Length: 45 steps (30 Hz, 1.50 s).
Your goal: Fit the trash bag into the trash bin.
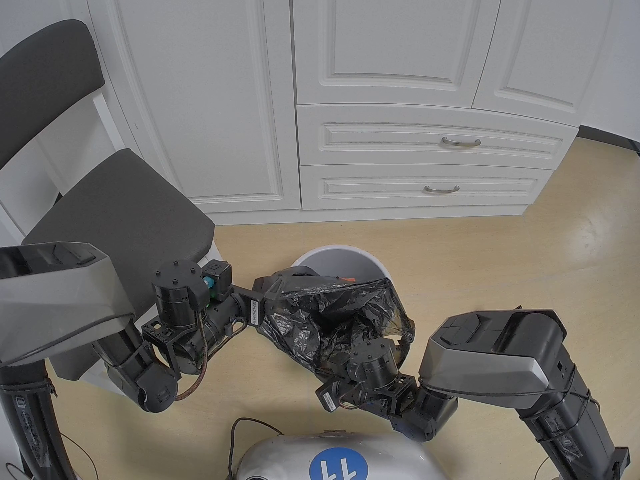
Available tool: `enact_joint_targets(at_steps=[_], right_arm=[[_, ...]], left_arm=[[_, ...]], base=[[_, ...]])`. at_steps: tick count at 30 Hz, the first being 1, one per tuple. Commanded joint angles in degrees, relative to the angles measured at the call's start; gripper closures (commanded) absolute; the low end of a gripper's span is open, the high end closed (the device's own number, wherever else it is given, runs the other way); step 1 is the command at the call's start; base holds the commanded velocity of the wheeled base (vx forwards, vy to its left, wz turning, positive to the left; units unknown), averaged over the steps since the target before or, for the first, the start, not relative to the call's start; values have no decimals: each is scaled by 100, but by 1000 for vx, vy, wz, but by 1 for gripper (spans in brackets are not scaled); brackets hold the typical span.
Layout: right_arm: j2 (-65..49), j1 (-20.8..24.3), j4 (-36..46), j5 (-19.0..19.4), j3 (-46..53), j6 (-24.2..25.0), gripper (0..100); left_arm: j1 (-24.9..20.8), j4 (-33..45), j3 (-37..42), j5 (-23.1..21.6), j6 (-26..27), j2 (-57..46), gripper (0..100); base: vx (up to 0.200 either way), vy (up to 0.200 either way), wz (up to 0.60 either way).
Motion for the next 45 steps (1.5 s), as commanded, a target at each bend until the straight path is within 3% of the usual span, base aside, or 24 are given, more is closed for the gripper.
enact_joint_targets(at_steps=[1, 10, 11, 18, 21, 28, 38, 40, 43, 44, 45], right_arm=[[-43, -72, 45, 8, -192, 45, 100], [-228, -160, 62, -19, -69, -34, 100], [-272, -143, 62, -19, 1, -52, 0], [-1212, 42, 18, 8, 924, -131, 0], [-1995, 77, 1, 34, 1504, -421, 0], [-2627, 112, 1, 34, 1873, -447, 0], [-2329, -327, 9, -107, 1372, -606, 0], [-2091, -512, 9, -449, 1117, -781, 0], [-1986, -617, 62, -537, 985, -799, 0], [-1959, -635, 80, -537, 968, -799, 100], [-1951, -644, 80, -537, 950, -799, 100]], left_arm=[[2, -18, 2, 3, 2, 30, 0], [-24, -45, 2, 3, -7, 56, 0], [-24, -45, 2, 3, 2, 47, 0], [-51, -45, 37, 3, 2, 47, 0], [-60, -45, 37, -5, 2, 47, 0], [-112, -45, 46, -5, 2, 56, 0], [-402, -54, 19, 3, -24, 276, 0], [-561, -194, 11, 3, -24, 478, 0], [-622, -449, -16, 12, -15, 742, 0], [-622, -546, -33, 12, -7, 821, 0], [-622, -581, -42, 12, -7, 856, 0]], base=[[0, 0, 0], [0, 0, 0], [0, 0, 0], [0, 0, 0], [0, 0, 0], [0, 0, 0], [0, 0, 0], [0, 0, 0], [0, 0, 0], [0, 0, 0], [0, 0, 0]])
